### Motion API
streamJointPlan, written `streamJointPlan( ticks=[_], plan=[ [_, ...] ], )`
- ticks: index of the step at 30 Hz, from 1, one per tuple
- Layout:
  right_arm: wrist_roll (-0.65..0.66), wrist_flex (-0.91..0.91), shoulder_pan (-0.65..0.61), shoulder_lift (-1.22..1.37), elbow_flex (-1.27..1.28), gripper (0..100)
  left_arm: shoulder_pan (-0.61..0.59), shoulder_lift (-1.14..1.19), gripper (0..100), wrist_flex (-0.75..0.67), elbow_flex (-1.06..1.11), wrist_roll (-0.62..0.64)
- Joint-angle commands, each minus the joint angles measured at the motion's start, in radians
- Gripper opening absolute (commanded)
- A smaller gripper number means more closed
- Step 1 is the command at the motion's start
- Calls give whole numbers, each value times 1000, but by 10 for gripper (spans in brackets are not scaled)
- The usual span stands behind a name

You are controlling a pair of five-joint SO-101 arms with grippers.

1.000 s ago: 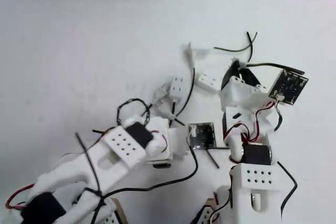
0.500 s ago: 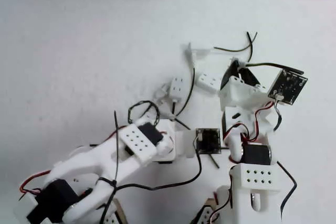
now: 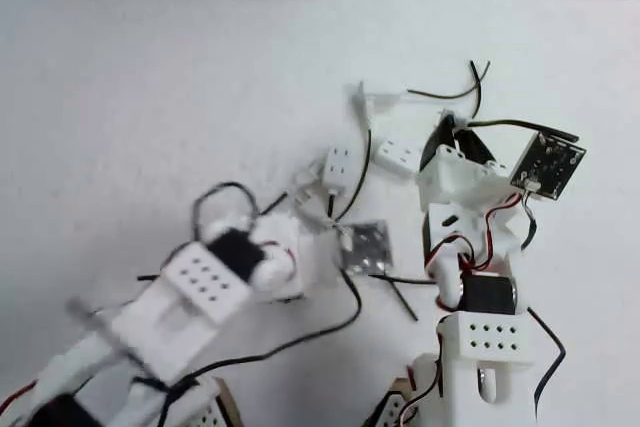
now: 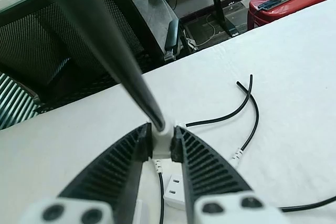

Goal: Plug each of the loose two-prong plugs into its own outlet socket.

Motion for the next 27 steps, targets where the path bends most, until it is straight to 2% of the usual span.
streamJointPlan(
  ticks=[1, 9, 13, 19, 22, 25, 27],
  plan=[
    [-9, -24, 4, -16, -60, 17, -203, -216, 24, 31, -5, -5],
    [-9, -24, 1, -16, -55, 17, -463, -421, 24, -100, 152, -9],
    [-9, -24, -1, -16, -55, 17, -536, -473, 24, -255, 293, -5],
    [-8, -16, -58, -15, -51, 17, -572, -490, 28, -534, 509, -11],
    [-8, -19, -58, -15, -43, 17, -555, -496, 81, -526, 545, -29],
    [-8, -21, -58, -15, -43, 17, -542, -498, 209, -434, 535, -38],
    [-8, -19, -58, -15, -43, 17, -541, -498, 233, -368, 503, -26]
  ],
)
